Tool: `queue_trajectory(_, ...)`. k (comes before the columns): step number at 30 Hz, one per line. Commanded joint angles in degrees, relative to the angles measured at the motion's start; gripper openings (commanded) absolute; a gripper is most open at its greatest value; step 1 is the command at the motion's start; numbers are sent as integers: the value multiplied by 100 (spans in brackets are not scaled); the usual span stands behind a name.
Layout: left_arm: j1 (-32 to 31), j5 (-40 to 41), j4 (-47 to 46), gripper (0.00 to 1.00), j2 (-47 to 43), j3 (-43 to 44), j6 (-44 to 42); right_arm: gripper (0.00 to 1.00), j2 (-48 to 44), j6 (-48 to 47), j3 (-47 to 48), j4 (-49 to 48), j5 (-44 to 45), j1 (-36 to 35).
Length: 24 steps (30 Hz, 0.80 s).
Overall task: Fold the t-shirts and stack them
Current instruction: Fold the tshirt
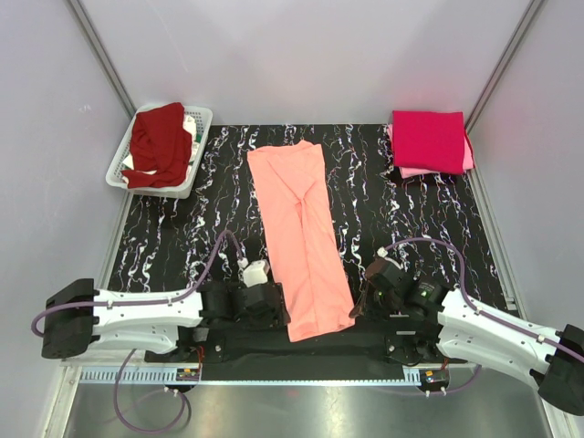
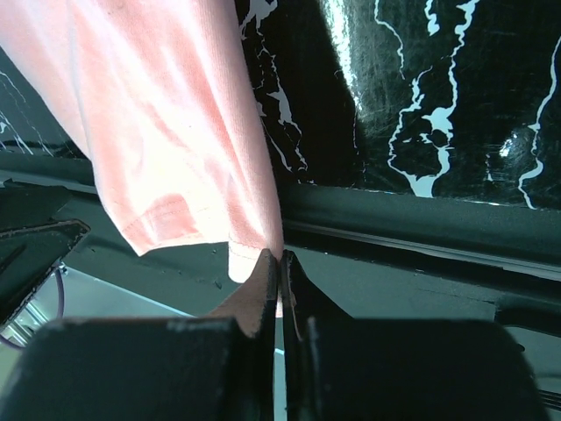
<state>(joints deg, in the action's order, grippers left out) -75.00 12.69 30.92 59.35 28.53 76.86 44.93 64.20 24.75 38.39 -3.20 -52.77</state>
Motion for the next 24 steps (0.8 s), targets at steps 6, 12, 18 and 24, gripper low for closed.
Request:
queue_trajectory(6,-120,41,-929,70,858,539,-417,0,16,57,-111,-235,-40,-31)
queue_trajectory(12,-216,-188,-1027,9,1640,1013,-576,0,16,31,-120,-236,-49,-31)
queue_trajectory(18,-313,260,299,0,958,1190,-58,0,-238,179,-41,10,-49,-31)
queue_trajectory(24,-515,699,1293,0,-97,1163,663,0,-607,435,196,273,30,-180)
